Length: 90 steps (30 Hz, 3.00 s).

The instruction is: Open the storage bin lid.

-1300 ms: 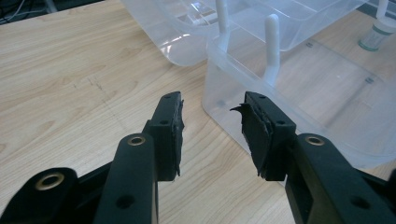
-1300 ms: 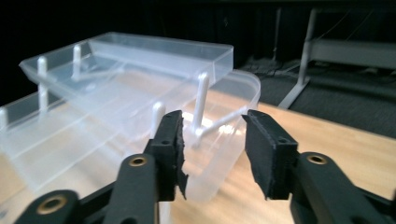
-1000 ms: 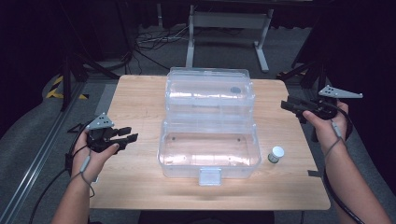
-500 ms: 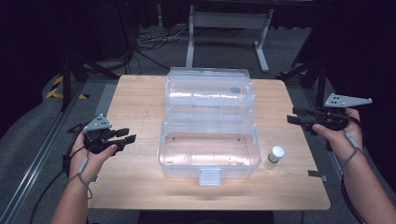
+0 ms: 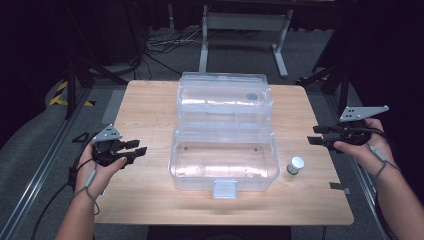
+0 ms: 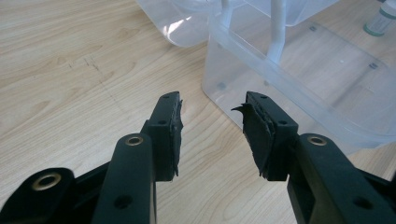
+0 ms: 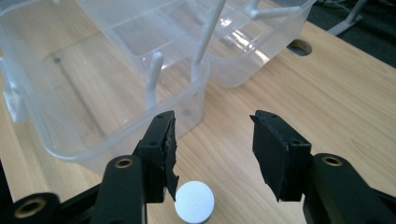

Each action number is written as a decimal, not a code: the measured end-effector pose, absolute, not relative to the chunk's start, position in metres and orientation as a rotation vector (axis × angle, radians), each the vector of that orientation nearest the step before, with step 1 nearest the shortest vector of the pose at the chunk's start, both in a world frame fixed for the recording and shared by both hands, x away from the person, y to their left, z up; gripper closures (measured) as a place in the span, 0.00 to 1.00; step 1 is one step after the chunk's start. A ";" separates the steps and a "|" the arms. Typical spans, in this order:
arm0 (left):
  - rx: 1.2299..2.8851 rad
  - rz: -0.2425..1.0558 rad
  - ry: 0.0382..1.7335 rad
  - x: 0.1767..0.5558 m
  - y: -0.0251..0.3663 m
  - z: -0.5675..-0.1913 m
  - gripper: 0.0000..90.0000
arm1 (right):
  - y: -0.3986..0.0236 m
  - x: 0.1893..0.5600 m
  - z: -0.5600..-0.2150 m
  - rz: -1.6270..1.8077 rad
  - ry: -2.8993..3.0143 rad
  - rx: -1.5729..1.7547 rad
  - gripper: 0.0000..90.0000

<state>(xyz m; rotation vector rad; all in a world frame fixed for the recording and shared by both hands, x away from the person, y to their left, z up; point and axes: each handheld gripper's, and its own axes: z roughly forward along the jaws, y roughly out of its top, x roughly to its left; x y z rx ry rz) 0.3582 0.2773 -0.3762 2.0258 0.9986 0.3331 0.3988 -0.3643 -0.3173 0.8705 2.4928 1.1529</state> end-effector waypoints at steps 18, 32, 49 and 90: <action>2.042 0.308 1.007 0.358 0.274 -0.381 0.64 | -0.349 0.408 -0.331 0.812 2.685 0.870 0.52; 2.053 0.303 1.006 0.358 0.273 -0.383 0.64 | -0.333 0.411 -0.346 0.572 2.777 0.907 0.51; 2.058 0.296 1.009 0.359 0.273 -0.384 0.64 | -0.326 0.418 -0.361 0.415 2.876 0.892 0.48; 2.059 0.294 1.013 0.359 0.276 -0.385 0.62 | -0.300 0.429 -0.404 0.223 2.977 0.846 0.44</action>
